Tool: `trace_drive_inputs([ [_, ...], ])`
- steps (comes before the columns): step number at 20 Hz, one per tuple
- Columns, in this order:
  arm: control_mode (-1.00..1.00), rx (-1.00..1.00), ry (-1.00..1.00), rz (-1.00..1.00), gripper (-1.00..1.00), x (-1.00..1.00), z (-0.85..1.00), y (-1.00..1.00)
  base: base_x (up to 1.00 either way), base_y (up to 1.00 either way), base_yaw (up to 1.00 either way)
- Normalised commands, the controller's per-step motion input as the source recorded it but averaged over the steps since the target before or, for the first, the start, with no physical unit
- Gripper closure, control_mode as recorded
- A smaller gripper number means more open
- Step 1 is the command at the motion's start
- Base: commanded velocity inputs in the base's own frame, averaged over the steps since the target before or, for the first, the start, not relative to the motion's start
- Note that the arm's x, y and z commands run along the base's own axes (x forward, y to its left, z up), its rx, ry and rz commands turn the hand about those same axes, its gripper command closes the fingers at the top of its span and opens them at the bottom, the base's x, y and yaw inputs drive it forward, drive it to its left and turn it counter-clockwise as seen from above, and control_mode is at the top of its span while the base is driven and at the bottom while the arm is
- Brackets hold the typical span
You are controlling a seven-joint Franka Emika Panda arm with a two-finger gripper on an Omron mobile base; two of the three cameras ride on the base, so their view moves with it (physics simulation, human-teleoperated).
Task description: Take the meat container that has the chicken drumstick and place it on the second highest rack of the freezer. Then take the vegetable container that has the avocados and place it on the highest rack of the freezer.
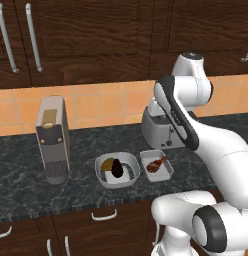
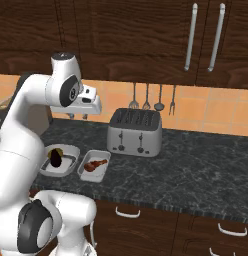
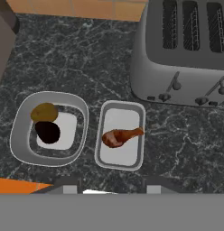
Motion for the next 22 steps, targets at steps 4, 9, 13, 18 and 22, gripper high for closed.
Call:
trace_drive_inputs([
  [4, -1.0, 0.01, 0.0, -0.01, -1.0, -0.26, -0.04, -0.02, 0.0, 0.0, 0.0],
  [9, -1.0, 0.03, 0.01, -0.12, -1.0, -0.56, -0.24, -0.1, 0.0, 0.0, 0.0],
  [13, -1.0, 0.13, 0.16, -0.26, -1.0, -0.02, -0.33, -0.42, 0.0, 0.0, 0.0],
  [18, -1.0, 0.11, 0.17, -0.25, -1.0, 0.0, -0.48, -0.31, 0.0, 0.0, 0.0],
  [22, -1.0, 0.08, 0.03, -0.15, -1.0, 0.03, -0.52, 0.0, 0.0, 0.0, 0.0],
])
